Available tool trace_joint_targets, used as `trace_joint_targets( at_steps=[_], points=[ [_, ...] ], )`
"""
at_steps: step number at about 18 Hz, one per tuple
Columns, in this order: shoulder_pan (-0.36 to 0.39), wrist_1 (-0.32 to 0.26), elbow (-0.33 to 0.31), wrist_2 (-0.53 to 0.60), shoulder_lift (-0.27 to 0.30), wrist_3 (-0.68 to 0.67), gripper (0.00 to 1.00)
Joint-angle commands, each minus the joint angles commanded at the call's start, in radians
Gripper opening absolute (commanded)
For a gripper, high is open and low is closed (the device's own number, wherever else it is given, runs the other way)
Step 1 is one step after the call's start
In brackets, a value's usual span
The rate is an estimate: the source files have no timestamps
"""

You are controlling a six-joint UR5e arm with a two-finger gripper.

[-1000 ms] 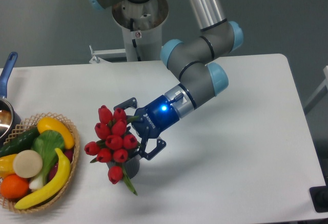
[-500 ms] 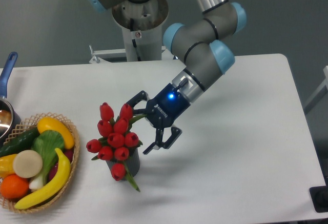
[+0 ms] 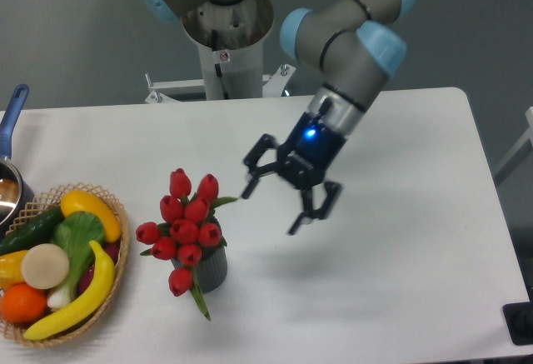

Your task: Insert the flowers into the vase

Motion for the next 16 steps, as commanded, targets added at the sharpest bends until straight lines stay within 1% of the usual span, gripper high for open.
trace_joint_targets(
  at_steps=[2,3,5,6,7,8,9,11,12,13,14,15,16],
  points=[
    [0.014,-0.003,0.020,0.172,0.034,0.003,1.00],
    [0.017,-0.008,0.038,0.253,0.037,0.003,1.00],
    [0.019,-0.017,0.077,0.358,0.049,0.002,1.00],
    [0.020,-0.037,0.100,0.398,0.060,0.000,1.00],
    [0.026,-0.084,0.124,0.434,0.066,0.003,1.00],
    [0.032,-0.154,0.152,0.476,0.072,0.015,1.00],
    [0.039,-0.223,0.179,0.523,0.081,0.067,1.00],
    [0.057,-0.375,0.232,0.611,0.092,0.243,1.00],
    [0.071,-0.449,0.251,0.634,0.098,0.321,1.00],
    [0.098,-0.507,0.267,0.634,0.106,0.383,1.00],
    [0.130,-0.550,0.276,0.630,0.112,0.434,1.00],
    [0.147,-0.580,0.279,0.619,0.117,0.474,1.00],
    [0.152,-0.589,0.281,0.613,0.121,0.503,1.00]
  ],
)
